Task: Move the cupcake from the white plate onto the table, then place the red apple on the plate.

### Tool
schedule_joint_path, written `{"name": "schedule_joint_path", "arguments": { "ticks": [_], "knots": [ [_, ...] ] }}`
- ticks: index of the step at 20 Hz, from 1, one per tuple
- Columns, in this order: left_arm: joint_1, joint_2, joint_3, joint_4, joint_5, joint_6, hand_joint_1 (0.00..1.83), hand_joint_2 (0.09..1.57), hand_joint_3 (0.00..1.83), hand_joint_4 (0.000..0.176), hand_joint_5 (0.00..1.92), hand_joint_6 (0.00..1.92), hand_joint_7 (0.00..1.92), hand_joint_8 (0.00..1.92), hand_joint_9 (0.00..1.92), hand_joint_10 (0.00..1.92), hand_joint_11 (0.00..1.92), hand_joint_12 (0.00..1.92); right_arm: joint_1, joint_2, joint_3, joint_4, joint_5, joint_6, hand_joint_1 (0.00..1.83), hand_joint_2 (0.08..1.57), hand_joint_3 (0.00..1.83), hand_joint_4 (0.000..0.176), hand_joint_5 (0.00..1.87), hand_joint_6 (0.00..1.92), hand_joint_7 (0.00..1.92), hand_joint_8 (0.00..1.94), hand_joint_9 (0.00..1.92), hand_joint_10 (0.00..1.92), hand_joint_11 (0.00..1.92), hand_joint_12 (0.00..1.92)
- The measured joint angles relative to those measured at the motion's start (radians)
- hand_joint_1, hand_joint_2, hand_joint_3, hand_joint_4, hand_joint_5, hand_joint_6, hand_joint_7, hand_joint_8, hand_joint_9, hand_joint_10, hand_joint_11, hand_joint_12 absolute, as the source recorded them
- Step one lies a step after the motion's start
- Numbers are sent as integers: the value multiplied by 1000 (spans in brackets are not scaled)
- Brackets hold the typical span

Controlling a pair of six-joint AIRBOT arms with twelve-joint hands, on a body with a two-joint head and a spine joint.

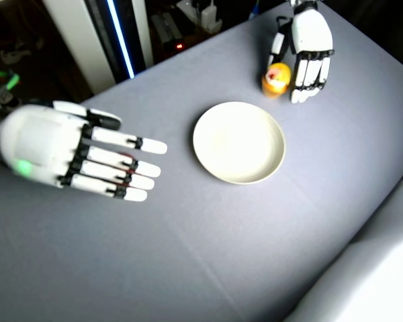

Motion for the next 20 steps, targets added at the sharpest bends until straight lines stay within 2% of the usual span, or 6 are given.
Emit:
{"name": "schedule_joint_path", "arguments": {
  "ticks": [5,9,13,14,15,20],
  "knots": [
    [28,46,-67,10,-77,0,921,944,0,113,285,0,365,0,506,0,69,1191,0,19,15,-46,-96,1,773,737,1,168,0,0,145,0,223,0,22,736],
    [45,103,-133,67,-212,0,832,903,0,175,147,1,204,1,304,1,0,871,27,20,36,-107,-208,0,824,713,1,138,6,0,173,1,459,34,261,1069],
    [55,115,-156,78,-266,0,922,909,1,176,113,0,137,1,258,1,0,812,93,5,59,-165,-294,0,1079,911,9,65,547,14,667,20,840,50,589,934],
    [56,119,-164,75,-276,0,905,912,1,176,119,2,142,2,243,0,0,780,107,-2,63,-180,-304,0,1306,1048,11,0,836,19,939,767,1003,102,579,1166],
    [62,123,-167,79,-289,-1,886,910,0,176,128,3,123,2,193,1,0,697,122,-4,63,-186,-309,-6,1364,1108,4,0,1032,439,892,1088,908,1122,531,1468],
    [87,150,-197,81,-348,0,802,896,0,168,106,2,63,4,59,2,0,389,310,-33,75,-229,-321,-79,1367,1141,0,0,981,856,876,1161,834,1370,611,1574]
  ]
}}
